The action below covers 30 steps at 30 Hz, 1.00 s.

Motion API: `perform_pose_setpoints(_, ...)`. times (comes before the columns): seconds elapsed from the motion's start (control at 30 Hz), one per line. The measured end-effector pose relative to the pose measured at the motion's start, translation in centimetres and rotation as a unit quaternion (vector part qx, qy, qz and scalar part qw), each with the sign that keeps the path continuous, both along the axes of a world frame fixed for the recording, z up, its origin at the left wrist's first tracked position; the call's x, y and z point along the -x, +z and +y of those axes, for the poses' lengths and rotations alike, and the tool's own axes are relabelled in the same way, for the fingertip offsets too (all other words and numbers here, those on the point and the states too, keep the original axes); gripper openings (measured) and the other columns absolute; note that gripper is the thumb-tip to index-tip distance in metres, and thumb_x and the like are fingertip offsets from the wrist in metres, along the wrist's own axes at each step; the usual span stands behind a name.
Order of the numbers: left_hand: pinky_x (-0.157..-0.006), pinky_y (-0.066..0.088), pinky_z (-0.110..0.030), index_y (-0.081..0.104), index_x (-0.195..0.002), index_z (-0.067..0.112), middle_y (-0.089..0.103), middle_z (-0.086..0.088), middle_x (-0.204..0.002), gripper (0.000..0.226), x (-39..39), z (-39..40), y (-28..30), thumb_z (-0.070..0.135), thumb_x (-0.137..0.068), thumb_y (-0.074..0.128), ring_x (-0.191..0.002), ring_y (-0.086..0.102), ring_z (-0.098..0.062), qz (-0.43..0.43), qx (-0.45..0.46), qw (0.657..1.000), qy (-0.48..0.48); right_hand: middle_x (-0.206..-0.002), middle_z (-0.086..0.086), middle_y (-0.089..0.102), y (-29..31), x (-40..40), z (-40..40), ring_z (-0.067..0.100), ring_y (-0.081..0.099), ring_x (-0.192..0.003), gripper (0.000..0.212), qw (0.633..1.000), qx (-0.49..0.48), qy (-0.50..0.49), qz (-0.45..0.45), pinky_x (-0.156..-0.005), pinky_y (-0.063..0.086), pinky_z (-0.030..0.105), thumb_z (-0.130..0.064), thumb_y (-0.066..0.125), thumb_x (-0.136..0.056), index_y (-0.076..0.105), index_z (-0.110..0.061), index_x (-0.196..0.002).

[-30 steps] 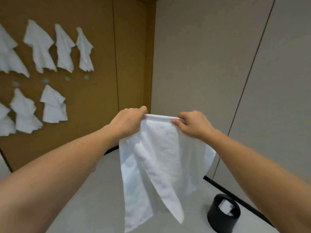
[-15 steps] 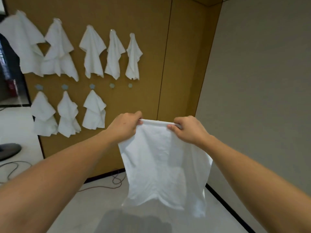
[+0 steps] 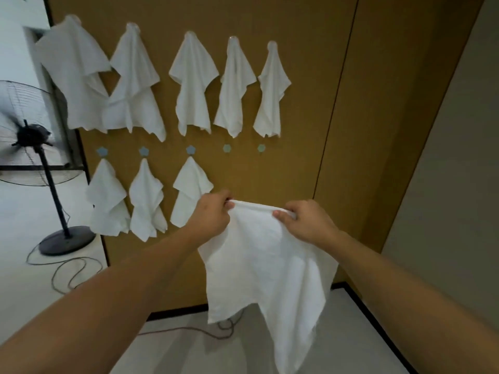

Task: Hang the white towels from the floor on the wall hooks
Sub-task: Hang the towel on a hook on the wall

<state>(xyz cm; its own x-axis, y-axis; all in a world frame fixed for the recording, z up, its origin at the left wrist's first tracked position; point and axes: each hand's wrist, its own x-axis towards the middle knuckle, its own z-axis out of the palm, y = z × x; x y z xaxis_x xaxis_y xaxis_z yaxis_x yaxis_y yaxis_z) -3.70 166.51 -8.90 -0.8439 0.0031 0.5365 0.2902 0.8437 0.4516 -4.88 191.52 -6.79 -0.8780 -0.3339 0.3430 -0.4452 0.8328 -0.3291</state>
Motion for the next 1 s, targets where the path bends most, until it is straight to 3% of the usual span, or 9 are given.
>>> perform_pose_setpoints(0.17,-0.058,0.035,-0.023,0.052,-0.09,0.024,0.057,0.003,-0.077,0.017,9.5,-1.0,0.2,0.011,-0.097,0.045,-0.072,0.053,-0.015,-0.006,-0.042,0.998,0.044,-0.069,-0.007,0.057,-0.3,12.0,-1.8,0.014,0.054,-0.067,0.039,0.998,0.033,0.06,-0.001,-0.053,0.032,0.027,-0.055,0.051,-0.094,0.062,-0.022,-0.076)
perform_pose_setpoints(0.23,-0.062,0.04,-0.028,0.054,-0.087,0.022,0.061,-0.001,-0.081,0.018,12.8,-1.4,0.5,0.01,-0.094,0.043,-0.075,0.057,-0.019,-0.037,-0.037,0.997,0.058,-0.071,-0.003,0.059,-0.4,16.5,-2.3,0.015,0.054,-0.069,0.041,0.995,0.047,0.082,-0.021,-0.057,0.033,0.029,-0.052,0.053,-0.095,0.066,-0.015,-0.081)
perform_pose_setpoints(0.3,-0.069,0.047,-0.033,0.061,-0.084,0.017,0.066,-0.004,-0.085,0.019,16.0,-2.1,1.0,0.012,-0.09,0.044,-0.08,0.059,-0.023,-0.061,-0.049,0.994,0.074,-0.07,-0.008,0.059,-0.3,20.9,-2.9,0.012,0.055,-0.069,0.041,0.993,0.055,0.094,-0.043,-0.062,0.036,0.03,-0.054,0.055,-0.093,0.063,-0.018,-0.076)
perform_pose_setpoints(0.37,-0.066,0.047,-0.033,0.062,-0.076,0.021,0.065,0.001,-0.077,0.02,19.0,-2.8,1.3,0.026,-0.088,0.047,-0.075,0.059,-0.021,-0.056,-0.06,0.993,0.085,-0.078,-0.001,0.069,-0.4,25.2,-3.7,0.015,0.062,-0.077,0.045,0.989,0.076,0.11,-0.056,-0.072,0.049,0.034,-0.056,0.058,-0.09,0.069,-0.014,-0.08)
perform_pose_setpoints(0.43,-0.059,0.041,-0.027,0.057,-0.069,0.026,0.061,0.009,-0.07,0.03,21.9,-3.5,1.3,0.049,-0.088,0.051,-0.069,0.057,-0.012,-0.047,-0.038,0.992,0.107,-0.094,0.006,0.073,-0.7,29.0,-4.8,0.021,0.066,-0.091,0.048,0.985,0.103,0.127,-0.06,-0.085,0.051,0.034,-0.055,0.06,-0.089,0.074,-0.009,-0.094)
perform_pose_setpoints(0.53,-0.055,0.034,-0.019,0.052,-0.068,0.03,0.057,0.016,-0.069,0.037,26.4,-4.7,0.7,0.063,-0.085,0.054,-0.067,0.052,-0.003,-0.047,0.001,0.987,0.156,-0.095,0.003,0.074,-1.4,33.9,-6.6,0.018,0.067,-0.091,0.051,0.983,0.105,0.14,-0.059,-0.085,0.052,0.032,-0.058,0.06,-0.088,0.075,-0.011,-0.1)
perform_pose_setpoints(0.73,-0.053,0.031,-0.016,0.054,-0.079,0.032,0.054,0.015,-0.065,0.027,36.2,-8.0,-1.5,0.057,-0.089,0.053,-0.061,0.051,-0.003,0.0,0.04,0.985,0.167,-0.073,0.005,0.071,-3.5,44.0,-10.8,0.018,0.068,-0.072,0.054,0.985,0.113,0.125,-0.025,-0.076,0.056,0.04,-0.061,0.059,-0.086,0.071,-0.01,-0.075)
perform_pose_setpoints(0.83,-0.05,0.033,-0.021,0.05,-0.081,0.028,0.051,0.013,-0.062,0.026,41.2,-10.3,-2.3,0.051,-0.093,0.051,-0.056,0.05,-0.006,0.022,0.08,0.983,0.167,-0.063,0.002,0.066,-4.0,49.0,-13.4,0.017,0.065,-0.063,0.046,0.988,0.098,0.117,0.034,-0.066,0.055,0.036,-0.053,0.061,-0.089,0.066,-0.012,-0.067)
perform_pose_setpoints(1.0,-0.054,0.05,-0.032,0.055,-0.087,0.017,0.063,-0.002,-0.071,0.026,49.3,-13.7,-2.1,0.04,-0.097,0.049,-0.06,0.059,-0.021,0.048,0.147,0.972,0.178,-0.092,0.009,0.074,-3.8,56.6,-18.6,0.021,0.068,-0.088,0.044,0.987,0.0,0.084,0.137,-0.082,0.05,0.03,-0.045,0.053,-0.096,0.075,-0.007,-0.098)
